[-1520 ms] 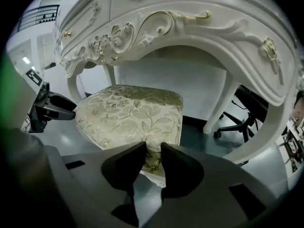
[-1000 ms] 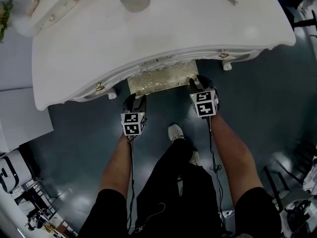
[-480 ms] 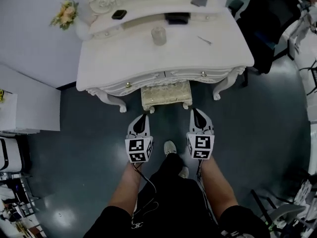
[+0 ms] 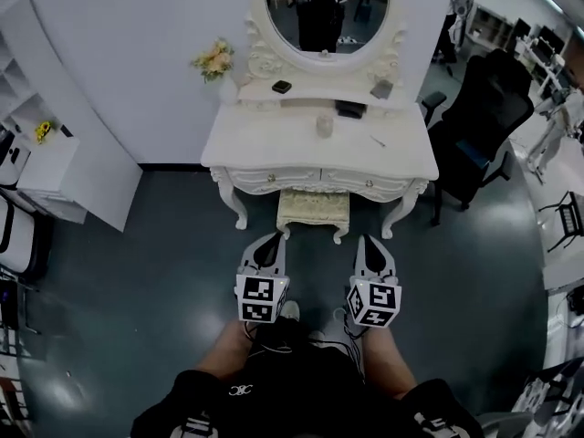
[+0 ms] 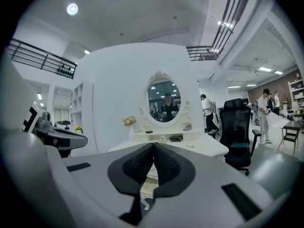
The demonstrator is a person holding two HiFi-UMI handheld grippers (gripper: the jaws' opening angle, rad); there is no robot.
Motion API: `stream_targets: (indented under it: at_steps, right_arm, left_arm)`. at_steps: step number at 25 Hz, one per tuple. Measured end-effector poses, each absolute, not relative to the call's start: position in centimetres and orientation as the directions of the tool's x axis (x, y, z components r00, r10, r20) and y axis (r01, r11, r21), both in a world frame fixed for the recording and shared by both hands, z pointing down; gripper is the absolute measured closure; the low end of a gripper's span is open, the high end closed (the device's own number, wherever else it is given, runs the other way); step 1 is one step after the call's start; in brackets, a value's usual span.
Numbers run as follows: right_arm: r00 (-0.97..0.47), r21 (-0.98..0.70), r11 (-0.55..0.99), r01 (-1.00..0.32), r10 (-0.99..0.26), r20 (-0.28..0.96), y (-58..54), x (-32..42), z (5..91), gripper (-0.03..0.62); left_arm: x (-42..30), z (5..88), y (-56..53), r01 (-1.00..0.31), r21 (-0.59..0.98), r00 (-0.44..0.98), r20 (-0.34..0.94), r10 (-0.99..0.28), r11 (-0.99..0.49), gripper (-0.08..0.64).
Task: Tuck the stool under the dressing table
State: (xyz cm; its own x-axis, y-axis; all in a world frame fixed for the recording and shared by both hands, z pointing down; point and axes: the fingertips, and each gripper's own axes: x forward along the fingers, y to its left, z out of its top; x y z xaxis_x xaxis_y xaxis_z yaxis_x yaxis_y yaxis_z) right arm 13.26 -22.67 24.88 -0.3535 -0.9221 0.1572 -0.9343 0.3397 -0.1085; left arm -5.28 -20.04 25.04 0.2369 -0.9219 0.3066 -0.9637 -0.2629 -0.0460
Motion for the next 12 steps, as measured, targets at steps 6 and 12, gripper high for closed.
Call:
stream_targets:
  at_steps: [6,12]
  right_arm:
    - [-0.367,-0.086,0.359,-0.929,-0.922,0.119,-19.4,13.7,20.5,0.58]
    - [-0.352,-0.088,0.346,-0.934,-0.933,0.07,-18.8,12.3,18.5,0.58]
  left_arm:
    - [-3.0,19.9,-17.9,-0.939,-0.043,0.32,0.249,-0.914,-0.341,0.54]
    - [-5.3,18.3,-17.4,-0.935,-0.08,0.319,0.232,-0.919,-0.344,0.54]
